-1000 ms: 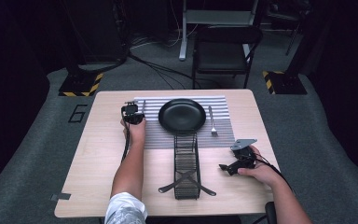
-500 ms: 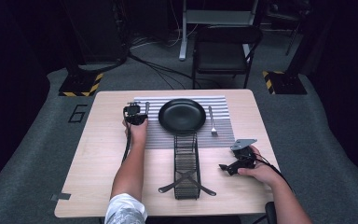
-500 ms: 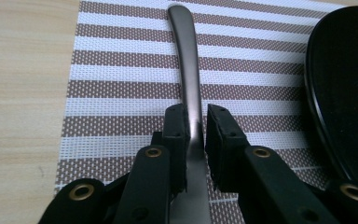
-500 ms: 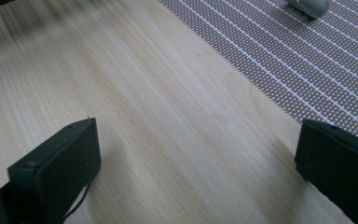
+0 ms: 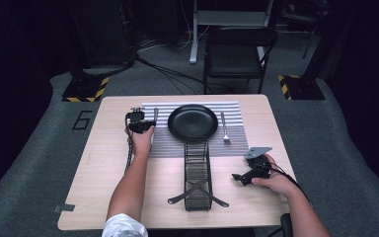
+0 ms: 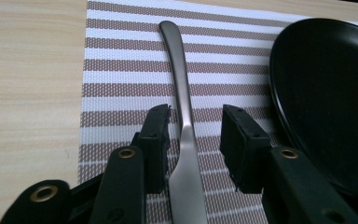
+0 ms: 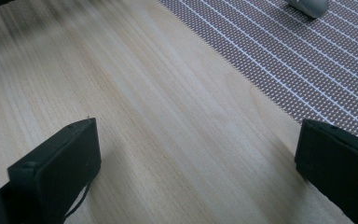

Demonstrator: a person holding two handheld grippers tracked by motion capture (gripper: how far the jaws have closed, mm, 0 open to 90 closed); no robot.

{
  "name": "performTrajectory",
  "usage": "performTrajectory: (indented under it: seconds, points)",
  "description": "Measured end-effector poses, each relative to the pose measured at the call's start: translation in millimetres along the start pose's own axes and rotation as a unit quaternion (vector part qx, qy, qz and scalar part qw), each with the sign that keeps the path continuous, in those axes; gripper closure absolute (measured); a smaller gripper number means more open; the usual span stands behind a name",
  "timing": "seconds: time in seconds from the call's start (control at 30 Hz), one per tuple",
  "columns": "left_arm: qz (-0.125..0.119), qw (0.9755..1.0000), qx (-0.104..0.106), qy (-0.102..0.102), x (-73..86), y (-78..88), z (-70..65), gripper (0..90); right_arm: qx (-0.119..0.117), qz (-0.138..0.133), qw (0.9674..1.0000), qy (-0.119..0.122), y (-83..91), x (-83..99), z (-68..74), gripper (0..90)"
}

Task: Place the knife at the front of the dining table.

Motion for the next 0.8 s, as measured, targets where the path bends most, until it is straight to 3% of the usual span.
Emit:
performTrajectory:
  seconds: [0.2, 0.37, 0.5, 0.8]
  points:
    - [0.000, 0.9997, 0.009, -0.022, 4.1, 19.9, 1.2, 55.7, 0.000, 0.001, 1.0000, -0.004, 0.2, 0.2, 0.6, 0.0]
    - [-0.015, 0.9985, 0.025, -0.047, 5.9, 41.9, -3.2, 51.8, 0.000, 0.001, 1.0000, -0.004, 0.2, 0.2, 0.6, 0.0]
    - [-0.025, 0.9964, 0.049, -0.064, 11.5, 63.6, -7.6, 48.7, 0.000, 0.000, 1.0000, -0.004, 0.2, 0.2, 0.7, 0.0]
    - [-0.057, 0.9915, 0.060, -0.100, 24.9, 105.2, -12.8, 42.6, 0.000, 0.000, 1.0000, -0.004, 0.2, 0.2, 0.6, 0.0]
Point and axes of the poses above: each handheld gripper's, and its own axes: y roughly backward along the jaws, x roughly out of its underside, z roughly to its left, the point moved 1 cm from there along -y, roughly forward along the jaws, and after that the axes turned 10 degrees about z, right-handed, at the moved point
